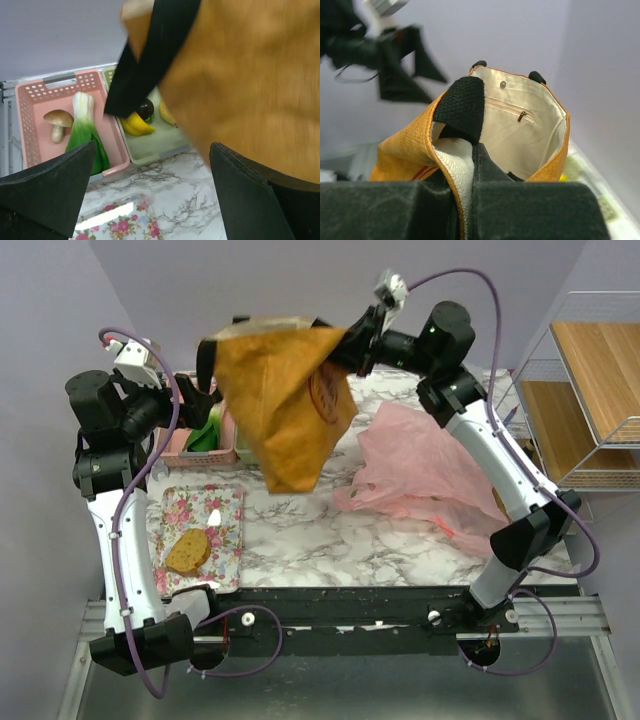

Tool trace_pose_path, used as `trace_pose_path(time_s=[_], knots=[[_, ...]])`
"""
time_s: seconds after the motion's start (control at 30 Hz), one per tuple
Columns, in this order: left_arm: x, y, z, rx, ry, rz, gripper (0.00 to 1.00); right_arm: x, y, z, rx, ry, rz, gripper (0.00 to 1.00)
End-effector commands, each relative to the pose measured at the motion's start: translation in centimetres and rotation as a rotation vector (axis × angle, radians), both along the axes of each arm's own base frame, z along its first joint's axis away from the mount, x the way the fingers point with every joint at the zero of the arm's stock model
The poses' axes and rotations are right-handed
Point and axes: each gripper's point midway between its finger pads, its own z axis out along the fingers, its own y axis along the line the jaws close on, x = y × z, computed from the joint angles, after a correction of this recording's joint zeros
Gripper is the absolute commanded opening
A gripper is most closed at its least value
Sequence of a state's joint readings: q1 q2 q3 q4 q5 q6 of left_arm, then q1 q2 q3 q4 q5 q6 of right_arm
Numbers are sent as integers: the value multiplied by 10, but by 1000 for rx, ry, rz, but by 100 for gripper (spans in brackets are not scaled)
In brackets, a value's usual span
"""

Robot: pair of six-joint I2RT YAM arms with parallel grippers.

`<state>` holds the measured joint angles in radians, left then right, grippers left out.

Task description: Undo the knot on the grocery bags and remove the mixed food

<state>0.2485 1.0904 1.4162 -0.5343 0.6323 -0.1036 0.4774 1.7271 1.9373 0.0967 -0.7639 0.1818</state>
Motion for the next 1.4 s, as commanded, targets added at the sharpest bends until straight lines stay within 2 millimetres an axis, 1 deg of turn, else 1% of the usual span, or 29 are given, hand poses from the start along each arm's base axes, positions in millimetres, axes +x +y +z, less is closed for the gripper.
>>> trace_pose_path(time_s=[0.0, 0.1, 0.13, 0.17, 0.2, 0.27, 0.37, 0.43, 0.47, 0.5, 0.57, 0.6, 0.63, 0.67, 0.77, 0.8, 0.87, 0.93, 1.03, 1.07, 1.1, 1.13, 1.17, 1.2, 1.23, 1.27, 1.3, 1.33, 1.37], knots=[[0, 10, 4, 32, 14, 42, 98, -84, 8, 15, -21, -78, 232, 1], [-3, 7, -2, 32, 23, 24, 98, -118, 17, -24, -94, -30, 333, 1], [-4, 4, -4, 31, 25, 6, 98, -128, 20, -44, -131, -27, 354, 1], [-8, -1, -7, 28, 26, -27, 97, -135, 20, -59, -161, -53, 361, 1], [-13, -7, -7, 30, 21, -65, 97, -142, 18, -83, -204, -30, 370, 1], [-26, -24, -10, 40, 8, -181, 95, -149, 10, -127, -281, -31, 370, 1], [-55, -49, -22, 92, -18, -377, 92, -155, -9, -193, -448, -78, 356, 1], [-75, -63, -35, 141, -8, -492, 91, -164, -24, -225, -546, -104, 366, 1], [-83, -70, -43, 184, -8, -544, 90, -169, -31, -233, -582, -125, 376, 1], [-92, -75, -54, 210, 29, -577, 91, -176, -38, -239, -613, -145, 392, 1], [-97, -82, -81, 299, 100, -601, 92, -188, -51, -248, -660, -175, 415, 1], [-95, -83, -95, 339, 135, -589, 94, -193, -56, -251, -679, -185, 425, 1], [-92, -87, -103, 371, 143, -580, 96, -199, -62, -256, -696, -191, 437, 1], [-84, -85, -110, 379, 164, -535, 98, -205, -68, -261, -719, -200, 452, 1], [-59, -80, -126, 379, 237, -431, 99, -221, -88, -285, -803, -224, 498, 1], [-54, -81, -131, 358, 271, -411, 99, -225, -94, -293, -827, -226, 503, 1], [-48, -88, -147, 340, 349, -422, 98, -230, -102, -304, -859, -235, 508, 1], [-48, -98, -164, 326, 414, -454, 99, -231, -107, -311, -873, -226, 489, 1], [-62, -119, -189, 299, 502, -551, 98, -230, -111, -316, -893, -226, 474, 1], [-66, -124, -197, 297, 524, -577, 92, -230, -111, -316, -896, -224, 465, 1], [-67, -127, -199, 290, 536, -591, 72, -227, -111, -316, -897, -217, 451, 1], [-66, -130, -195, 265, 549, -594, 34, -225, -110, -313, -892, -215, 433, 1], [-63, -134, -182, 231, 547, -582, 7, -220, -107, -308, -877, -205, 403, 1], [-61, -140, -162, 190, 521, -589, 0, -214, -103, -303, -859, -192, 370, 1], [-63, -149, -134, 144, 459, -627, 0, -208, -97, -294, -830, -179, 334, 2], [-66, -157, -108, 107, 394, -662, 0, -202, -93, -287, -805, -160, 307, 6], [-69, -165, -81, 83, 316, -695, 0, -197, -86, -277, -769, -133, 282, 15], [-73, -170, -62, 76, 254, -717, 0, -194, -81, -266, -740, -112, 273, 32], [-80, -175, -45, 84, 191, -754, 0, -195, -76, -258, -717, -77, 286, 47]])
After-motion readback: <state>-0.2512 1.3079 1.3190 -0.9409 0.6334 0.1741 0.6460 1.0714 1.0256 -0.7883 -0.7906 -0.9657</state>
